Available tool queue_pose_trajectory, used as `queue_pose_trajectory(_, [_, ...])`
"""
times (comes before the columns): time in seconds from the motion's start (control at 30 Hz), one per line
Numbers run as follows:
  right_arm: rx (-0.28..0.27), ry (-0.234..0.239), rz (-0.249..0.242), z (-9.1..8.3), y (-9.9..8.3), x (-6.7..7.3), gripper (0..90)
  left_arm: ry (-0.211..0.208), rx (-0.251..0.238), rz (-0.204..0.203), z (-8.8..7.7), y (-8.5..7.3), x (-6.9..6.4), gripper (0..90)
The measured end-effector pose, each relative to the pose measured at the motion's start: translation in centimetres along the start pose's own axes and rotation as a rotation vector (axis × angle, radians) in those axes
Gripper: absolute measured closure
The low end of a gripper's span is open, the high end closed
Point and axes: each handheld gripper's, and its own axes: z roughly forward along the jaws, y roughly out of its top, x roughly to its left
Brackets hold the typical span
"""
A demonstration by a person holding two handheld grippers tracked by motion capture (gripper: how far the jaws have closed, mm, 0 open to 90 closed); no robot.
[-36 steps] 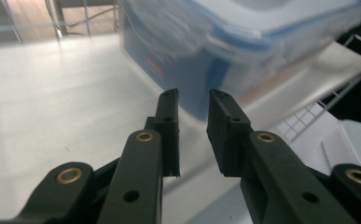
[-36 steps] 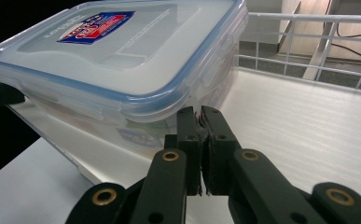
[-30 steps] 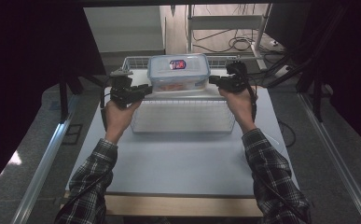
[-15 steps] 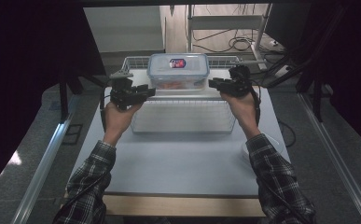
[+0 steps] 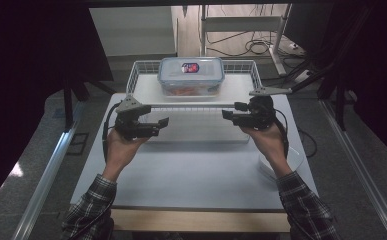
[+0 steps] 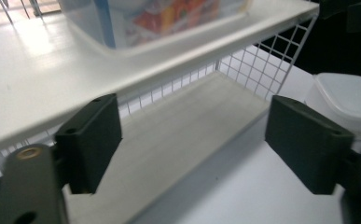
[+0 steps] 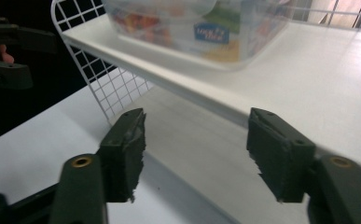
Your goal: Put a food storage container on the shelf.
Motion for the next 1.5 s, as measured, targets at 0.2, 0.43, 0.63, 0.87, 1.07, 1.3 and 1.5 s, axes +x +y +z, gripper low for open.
queue_pose_trajectory(0.2, [0.004,-0.003,-0.04,-0.9,-2.0,0.9,24.4,-0.019,0.016,-0.001,-0.9,-2.0,-0.7,11.7])
queue_pose_trajectory(0.43, [0.01,0.017,-0.056,-1.6,-4.1,1.4,16.3,-0.015,0.031,0.001,-1.9,-4.4,-1.7,6.7])
queue_pose_trajectory(0.63, [0.023,0.015,-0.052,-2.1,-6.1,1.4,11.8,0.008,0.037,0.014,-2.3,-6.2,-2.4,4.1])
queue_pose_trajectory(0.87, [0.035,0.018,-0.061,-3.0,-8.3,1.5,7.5,0.034,0.025,0.063,-2.5,-7.9,-3.4,2.2])
queue_pose_trajectory(1.07, [0.037,0.028,-0.05,-3.5,-10.2,1.6,7.2,0.029,0.029,0.058,-2.6,-9.9,-3.9,1.7])
queue_pose_trajectory(1.3, [0.076,0.007,-0.061,-3.3,-13.1,2.2,7.1,0.015,0.057,0.058,-2.2,-12.9,-4.2,0.4])
queue_pose_trajectory(1.5, [0.122,-0.004,-0.072,-2.7,-15.0,2.2,7.2,0.013,0.106,0.089,-1.8,-14.2,-4.6,0.0])
